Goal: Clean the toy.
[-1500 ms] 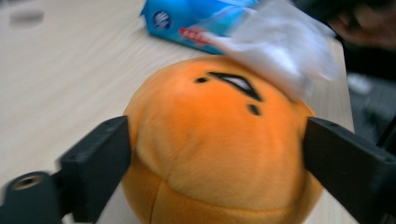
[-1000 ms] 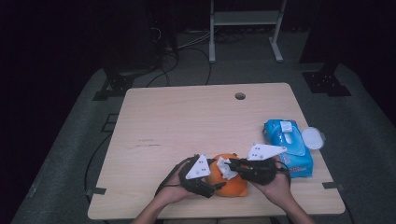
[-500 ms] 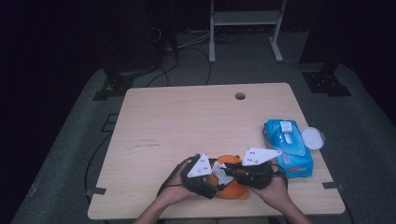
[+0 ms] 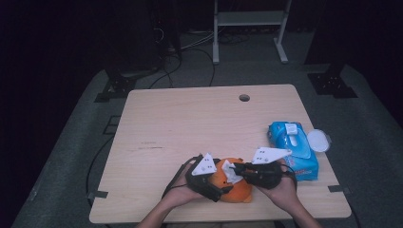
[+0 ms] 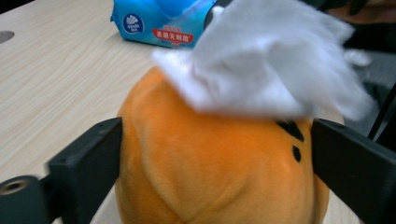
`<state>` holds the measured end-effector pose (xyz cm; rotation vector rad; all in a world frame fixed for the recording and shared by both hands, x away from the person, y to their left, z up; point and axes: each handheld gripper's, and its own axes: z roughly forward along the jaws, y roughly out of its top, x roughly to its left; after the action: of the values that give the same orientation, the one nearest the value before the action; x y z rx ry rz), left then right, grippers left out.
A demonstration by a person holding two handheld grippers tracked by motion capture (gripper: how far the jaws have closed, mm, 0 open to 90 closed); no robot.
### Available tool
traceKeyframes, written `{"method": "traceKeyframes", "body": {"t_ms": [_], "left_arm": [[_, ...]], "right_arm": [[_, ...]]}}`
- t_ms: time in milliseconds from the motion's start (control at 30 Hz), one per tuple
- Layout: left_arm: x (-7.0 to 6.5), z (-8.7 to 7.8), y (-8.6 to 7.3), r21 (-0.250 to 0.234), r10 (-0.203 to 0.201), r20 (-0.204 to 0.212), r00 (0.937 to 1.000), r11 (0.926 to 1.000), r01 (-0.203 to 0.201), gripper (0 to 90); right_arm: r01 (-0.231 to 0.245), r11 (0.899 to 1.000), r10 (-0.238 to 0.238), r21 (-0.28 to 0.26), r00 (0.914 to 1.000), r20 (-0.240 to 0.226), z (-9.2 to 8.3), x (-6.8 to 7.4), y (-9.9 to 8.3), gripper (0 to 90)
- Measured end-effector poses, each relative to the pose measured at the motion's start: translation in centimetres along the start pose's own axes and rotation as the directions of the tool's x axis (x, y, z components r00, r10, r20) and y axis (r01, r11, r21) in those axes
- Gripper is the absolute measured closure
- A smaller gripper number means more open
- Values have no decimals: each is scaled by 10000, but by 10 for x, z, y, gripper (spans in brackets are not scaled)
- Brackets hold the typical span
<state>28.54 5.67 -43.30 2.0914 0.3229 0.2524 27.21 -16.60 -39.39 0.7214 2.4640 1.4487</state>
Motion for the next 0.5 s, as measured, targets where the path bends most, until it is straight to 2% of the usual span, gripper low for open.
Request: {"method": "traceKeyframes", "body": {"t_ms": [33, 100, 167, 233, 300, 333, 367, 400, 500], "left_arm": [[-1, -1, 0, 70, 166, -33, 9999, 9998, -165, 106], [0, -4, -3, 19, 254, 13, 9997, 9997, -254, 140], [1, -5, -4, 5, 305, 14, 9995, 9995, -305, 155], [3, -6, -8, -43, 168, 92, 9998, 9999, -167, 156], [3, -6, -8, -70, 172, 111, 9998, 9998, -171, 157], [1, -6, -7, -56, 366, 58, 9993, 9993, -366, 157], [1, -6, -7, -56, 366, 58, 9993, 9993, -366, 156], [-3, -5, -4, -97, 795, 23, 9968, 9968, -795, 155], [-9, -4, -2, -7, 1503, 5, 9886, 9886, -1503, 155]], "right_arm": [[54, 10000, -54, 5, 10000, -30, 1, 1, 1, 798], [112, 9999, -113, 63, 9999, 19, 2, 0, 1, 797], [-55, 10000, 54, 69, 9999, 113, 1, -6, -1, 796], [-376, 9993, 375, 63, 9990, 258, -2, -16, -7, 796], [-479, 9988, 477, 83, 9984, 306, -3, -19, -9, 796], [-689, 9976, 687, 36, 9967, 438, -7, -24, -11, 797], [-689, 9976, 687, 36, 9967, 438, -7, -24, -11, 797], [-636, 9980, 639, -68, 9966, 522, -9, -21, -7, 799], [-314, 9993, 321, -190, 9987, 406, -7, -12, -1, 800]]}}
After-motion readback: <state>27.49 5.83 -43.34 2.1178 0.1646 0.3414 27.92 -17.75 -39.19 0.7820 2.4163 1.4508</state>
